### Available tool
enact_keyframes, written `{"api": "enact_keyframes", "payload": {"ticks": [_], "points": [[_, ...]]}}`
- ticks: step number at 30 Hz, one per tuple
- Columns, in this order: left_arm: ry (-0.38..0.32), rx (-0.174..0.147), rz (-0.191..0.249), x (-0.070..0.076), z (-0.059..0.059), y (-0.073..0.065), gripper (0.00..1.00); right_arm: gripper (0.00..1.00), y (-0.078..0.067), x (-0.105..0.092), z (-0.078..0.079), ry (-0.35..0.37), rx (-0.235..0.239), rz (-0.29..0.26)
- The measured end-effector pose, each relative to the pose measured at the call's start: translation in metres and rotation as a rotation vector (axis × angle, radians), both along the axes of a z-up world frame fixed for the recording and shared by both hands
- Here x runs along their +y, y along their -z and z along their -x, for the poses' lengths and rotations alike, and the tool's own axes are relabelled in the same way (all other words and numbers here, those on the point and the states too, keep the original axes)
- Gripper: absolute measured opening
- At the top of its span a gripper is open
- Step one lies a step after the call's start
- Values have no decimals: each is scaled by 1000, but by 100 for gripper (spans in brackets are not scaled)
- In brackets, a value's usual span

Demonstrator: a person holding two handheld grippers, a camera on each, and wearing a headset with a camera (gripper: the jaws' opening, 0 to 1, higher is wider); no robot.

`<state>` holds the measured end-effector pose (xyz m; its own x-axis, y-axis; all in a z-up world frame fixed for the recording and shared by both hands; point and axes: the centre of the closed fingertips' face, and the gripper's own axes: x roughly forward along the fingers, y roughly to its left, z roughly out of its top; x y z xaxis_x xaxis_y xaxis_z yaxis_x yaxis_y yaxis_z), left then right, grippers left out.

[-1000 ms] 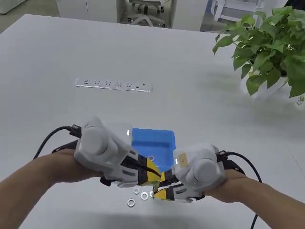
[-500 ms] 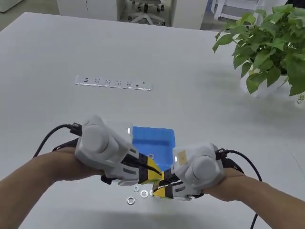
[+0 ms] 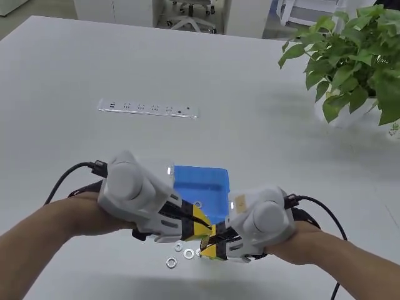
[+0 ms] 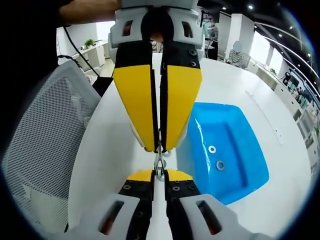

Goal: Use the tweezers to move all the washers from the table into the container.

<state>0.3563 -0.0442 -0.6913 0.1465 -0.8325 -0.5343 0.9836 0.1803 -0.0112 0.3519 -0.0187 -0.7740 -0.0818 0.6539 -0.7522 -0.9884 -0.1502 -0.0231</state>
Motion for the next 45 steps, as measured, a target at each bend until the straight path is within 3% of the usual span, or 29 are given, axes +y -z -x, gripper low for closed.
{"api": "enact_keyframes", "payload": {"ticks": [10, 17, 26, 34, 45], "points": [[-4, -6, -7, 1, 0, -1, 6, 8, 0, 0, -1, 0, -2, -1], [-12, 0, 3, 3, 1, -4, 13, 8, -3, -2, -1, 3, -7, 0], [-53, 15, 42, 8, 1, -9, 28, 9, -10, -5, 2, -6, -19, -3], [-124, 57, 69, 19, 1, -11, 44, 9, -24, -5, 7, -13, -29, -17], [-208, 59, 94, 39, 4, -14, 63, 9, -48, -7, 8, -23, -47, -34]]}}
